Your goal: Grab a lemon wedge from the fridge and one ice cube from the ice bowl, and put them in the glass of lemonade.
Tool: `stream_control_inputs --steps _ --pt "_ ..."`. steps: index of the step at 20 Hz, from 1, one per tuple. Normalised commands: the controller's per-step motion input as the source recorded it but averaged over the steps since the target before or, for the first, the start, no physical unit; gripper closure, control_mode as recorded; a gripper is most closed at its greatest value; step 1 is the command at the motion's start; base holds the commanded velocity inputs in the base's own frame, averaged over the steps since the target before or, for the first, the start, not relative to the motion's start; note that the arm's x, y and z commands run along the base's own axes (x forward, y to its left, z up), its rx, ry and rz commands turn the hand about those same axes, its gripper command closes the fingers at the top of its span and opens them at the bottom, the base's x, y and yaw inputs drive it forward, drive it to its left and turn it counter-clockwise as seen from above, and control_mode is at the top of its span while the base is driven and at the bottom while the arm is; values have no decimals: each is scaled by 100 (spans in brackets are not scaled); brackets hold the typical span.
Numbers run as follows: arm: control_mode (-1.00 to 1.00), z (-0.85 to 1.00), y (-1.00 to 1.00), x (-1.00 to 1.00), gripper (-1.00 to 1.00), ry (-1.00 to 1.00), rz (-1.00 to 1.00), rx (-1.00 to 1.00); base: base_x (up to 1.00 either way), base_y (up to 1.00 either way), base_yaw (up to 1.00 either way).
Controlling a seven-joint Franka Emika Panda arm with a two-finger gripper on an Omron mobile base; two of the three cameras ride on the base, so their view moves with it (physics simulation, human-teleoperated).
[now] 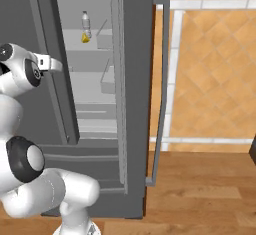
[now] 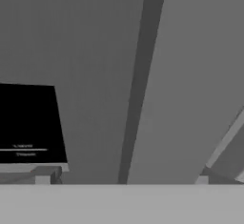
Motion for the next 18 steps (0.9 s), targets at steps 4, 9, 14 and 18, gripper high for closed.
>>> stream_control_inputs --steps 4,9,14,18 --pt "-100 0 3 67 -100 0 -2 0 0 0 0" --pt "-100 0 0 13 100 0 0 0 0 0 0" --pt "-100 -44 -16 -3 100 -33 1 -5 0 0 0" --pt "-100 -4 36 -78 100 -59 1 -2 0 0 0"
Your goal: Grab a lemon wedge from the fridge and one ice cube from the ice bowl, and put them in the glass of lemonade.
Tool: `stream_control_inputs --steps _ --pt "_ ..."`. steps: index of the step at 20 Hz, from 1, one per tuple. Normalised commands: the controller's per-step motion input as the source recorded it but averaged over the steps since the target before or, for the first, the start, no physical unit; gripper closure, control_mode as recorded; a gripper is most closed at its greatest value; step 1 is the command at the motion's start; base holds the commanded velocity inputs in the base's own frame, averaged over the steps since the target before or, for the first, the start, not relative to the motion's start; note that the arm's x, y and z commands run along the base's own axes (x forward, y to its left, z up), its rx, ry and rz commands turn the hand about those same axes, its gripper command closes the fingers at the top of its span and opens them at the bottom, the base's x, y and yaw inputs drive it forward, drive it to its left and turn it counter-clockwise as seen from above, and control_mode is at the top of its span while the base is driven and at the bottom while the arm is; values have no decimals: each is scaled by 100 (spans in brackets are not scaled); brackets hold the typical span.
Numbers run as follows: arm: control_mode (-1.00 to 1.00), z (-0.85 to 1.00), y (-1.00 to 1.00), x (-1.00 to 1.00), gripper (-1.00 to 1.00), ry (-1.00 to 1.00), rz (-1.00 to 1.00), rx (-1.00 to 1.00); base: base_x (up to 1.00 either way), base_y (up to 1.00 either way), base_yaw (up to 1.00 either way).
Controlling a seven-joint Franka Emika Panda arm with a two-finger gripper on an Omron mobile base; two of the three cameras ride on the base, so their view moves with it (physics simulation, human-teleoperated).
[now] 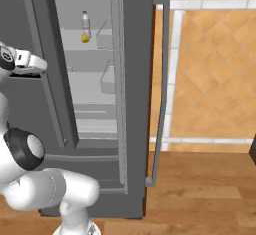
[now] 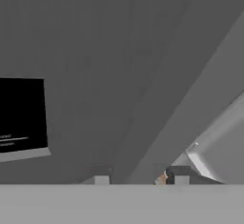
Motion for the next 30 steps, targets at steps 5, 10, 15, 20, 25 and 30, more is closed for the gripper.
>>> stream_control_inputs --steps 5,10,15,20,25,30 --pt "-100 25 100 -100 100 -27 6 -1 0 0 0" --pt "-100 32 54 -100 -100 -25 7 -3 0 0 0" --pt "-100 22 -100 -98 -100 -14 0 27 0 0 0" --pt "-100 41 -100 -44 -100 0 0 45 0 0 0" --pt "-100 29 -100 -7 -100 0 1 45 0 0 0" --pt "-100 25 -96 4 -100 5 0 40 0 0 0"
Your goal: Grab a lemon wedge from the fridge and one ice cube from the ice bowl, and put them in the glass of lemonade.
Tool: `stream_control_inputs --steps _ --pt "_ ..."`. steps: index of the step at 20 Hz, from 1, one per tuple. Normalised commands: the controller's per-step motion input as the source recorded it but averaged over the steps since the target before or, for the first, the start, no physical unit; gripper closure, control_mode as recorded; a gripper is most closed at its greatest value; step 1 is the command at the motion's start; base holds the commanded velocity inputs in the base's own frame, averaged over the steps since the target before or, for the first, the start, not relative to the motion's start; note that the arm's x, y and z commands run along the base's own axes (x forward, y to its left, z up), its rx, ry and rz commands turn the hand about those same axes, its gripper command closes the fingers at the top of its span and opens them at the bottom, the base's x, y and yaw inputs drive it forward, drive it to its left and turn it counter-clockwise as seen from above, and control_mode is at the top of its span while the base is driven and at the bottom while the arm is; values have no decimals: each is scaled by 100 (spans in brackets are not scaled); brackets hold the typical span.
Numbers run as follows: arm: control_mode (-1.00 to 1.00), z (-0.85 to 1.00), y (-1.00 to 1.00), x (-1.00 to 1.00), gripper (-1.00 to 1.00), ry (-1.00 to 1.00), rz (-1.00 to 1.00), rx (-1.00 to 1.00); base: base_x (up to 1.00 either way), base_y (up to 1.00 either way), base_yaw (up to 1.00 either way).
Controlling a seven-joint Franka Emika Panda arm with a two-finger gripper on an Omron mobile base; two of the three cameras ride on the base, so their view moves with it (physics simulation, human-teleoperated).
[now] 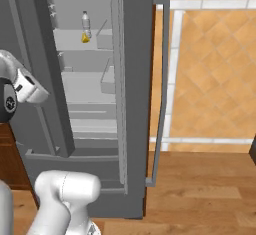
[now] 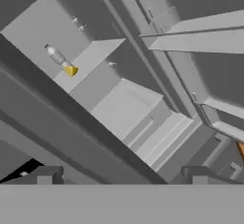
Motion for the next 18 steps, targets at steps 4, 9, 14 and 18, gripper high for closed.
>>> stream_control_inputs --steps 4,9,14,18 --pt "-100 0 -69 0 -100 10 0 30 0 0 0" --pt "-100 -1 -14 48 -100 8 0 7 0 0 0" --pt "-100 -3 -8 92 -100 14 0 11 0 0 0" --pt "-100 -26 7 67 -100 1 5 0 0 0 0"
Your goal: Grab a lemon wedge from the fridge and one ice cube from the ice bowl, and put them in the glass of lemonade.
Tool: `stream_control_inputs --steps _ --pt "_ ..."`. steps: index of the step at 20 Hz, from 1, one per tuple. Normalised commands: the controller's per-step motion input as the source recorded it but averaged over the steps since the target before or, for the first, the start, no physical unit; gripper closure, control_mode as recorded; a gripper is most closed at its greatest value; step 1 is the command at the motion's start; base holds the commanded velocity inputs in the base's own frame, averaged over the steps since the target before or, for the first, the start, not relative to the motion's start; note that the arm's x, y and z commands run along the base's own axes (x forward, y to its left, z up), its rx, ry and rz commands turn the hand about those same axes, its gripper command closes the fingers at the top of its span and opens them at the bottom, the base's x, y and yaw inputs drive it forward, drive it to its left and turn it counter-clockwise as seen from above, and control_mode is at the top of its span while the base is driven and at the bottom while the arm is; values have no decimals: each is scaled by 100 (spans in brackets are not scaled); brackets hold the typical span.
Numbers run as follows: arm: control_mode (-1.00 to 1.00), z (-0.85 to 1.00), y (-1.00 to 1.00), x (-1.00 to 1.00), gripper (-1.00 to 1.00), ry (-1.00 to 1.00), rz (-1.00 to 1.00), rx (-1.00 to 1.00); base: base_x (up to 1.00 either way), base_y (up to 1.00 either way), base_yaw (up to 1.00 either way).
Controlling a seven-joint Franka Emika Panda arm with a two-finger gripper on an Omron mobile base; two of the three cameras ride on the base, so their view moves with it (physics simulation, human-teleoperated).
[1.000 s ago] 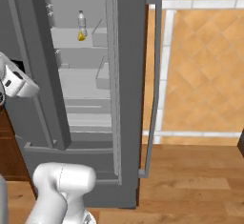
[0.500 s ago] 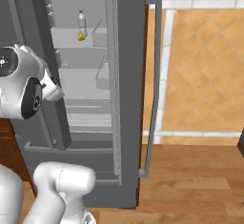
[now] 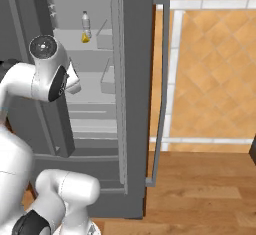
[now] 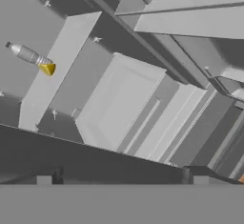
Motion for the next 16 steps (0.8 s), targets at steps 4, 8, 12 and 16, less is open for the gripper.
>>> stream_control_inputs --steps 4,8,12,16 --pt "-100 -19 10 61 -100 -4 11 0 0 0 0" --pt "-100 -14 31 79 -100 -4 16 0 0 0 0" --pt "-100 -20 46 87 -100 -2 17 0 0 0 0" --pt "-100 -16 37 94 -100 3 18 0 0 0 0"
